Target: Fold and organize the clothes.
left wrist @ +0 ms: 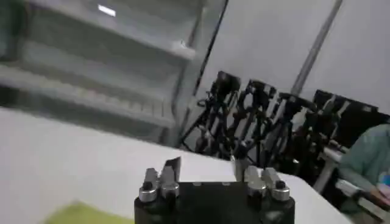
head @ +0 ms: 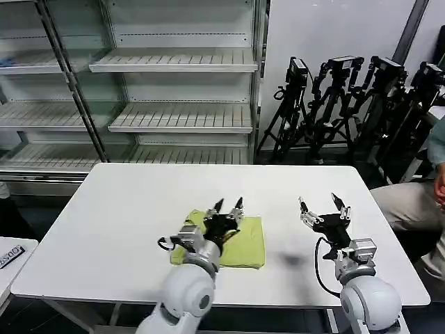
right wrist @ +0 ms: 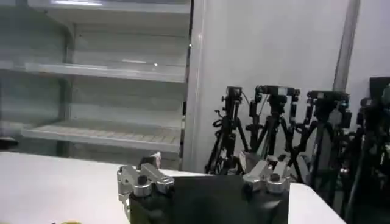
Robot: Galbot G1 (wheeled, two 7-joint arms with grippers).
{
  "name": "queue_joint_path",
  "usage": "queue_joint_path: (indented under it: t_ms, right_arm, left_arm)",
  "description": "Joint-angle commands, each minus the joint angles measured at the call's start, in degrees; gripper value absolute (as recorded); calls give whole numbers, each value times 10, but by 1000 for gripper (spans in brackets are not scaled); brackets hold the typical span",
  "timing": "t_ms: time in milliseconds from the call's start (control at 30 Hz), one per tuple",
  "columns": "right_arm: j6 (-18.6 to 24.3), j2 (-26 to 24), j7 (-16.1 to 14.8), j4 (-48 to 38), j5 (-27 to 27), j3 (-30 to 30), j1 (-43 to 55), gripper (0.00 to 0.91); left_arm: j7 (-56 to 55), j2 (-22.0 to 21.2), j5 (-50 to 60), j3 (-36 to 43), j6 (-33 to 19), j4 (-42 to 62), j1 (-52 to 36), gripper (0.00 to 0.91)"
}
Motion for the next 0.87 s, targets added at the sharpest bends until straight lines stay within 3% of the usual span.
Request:
queue_joint_path:
  t_ms: [33,100,233,600,867]
  right_arm:
    - [17,19,-9,-42,-53,-29,34,907]
    - [13,23,-6,-44,-55,-37,37,907]
    - [17,26,-9,-54,-68,-37,40,907]
    - [56,38,-14,-53,-127,-29,14,907]
    - [63,40,-9,-43,-129,-18,9,907]
  left_arm:
    - [237,158,215,-244,-180,75,20,907]
    - [250,186,199,-280,-185,90,34,907]
    - [266,200,156,-323,-190,102,50,907]
    - [277,183,177,-280,-208,85,48,907]
    - [287,172,200,-265,-220,63,67,907]
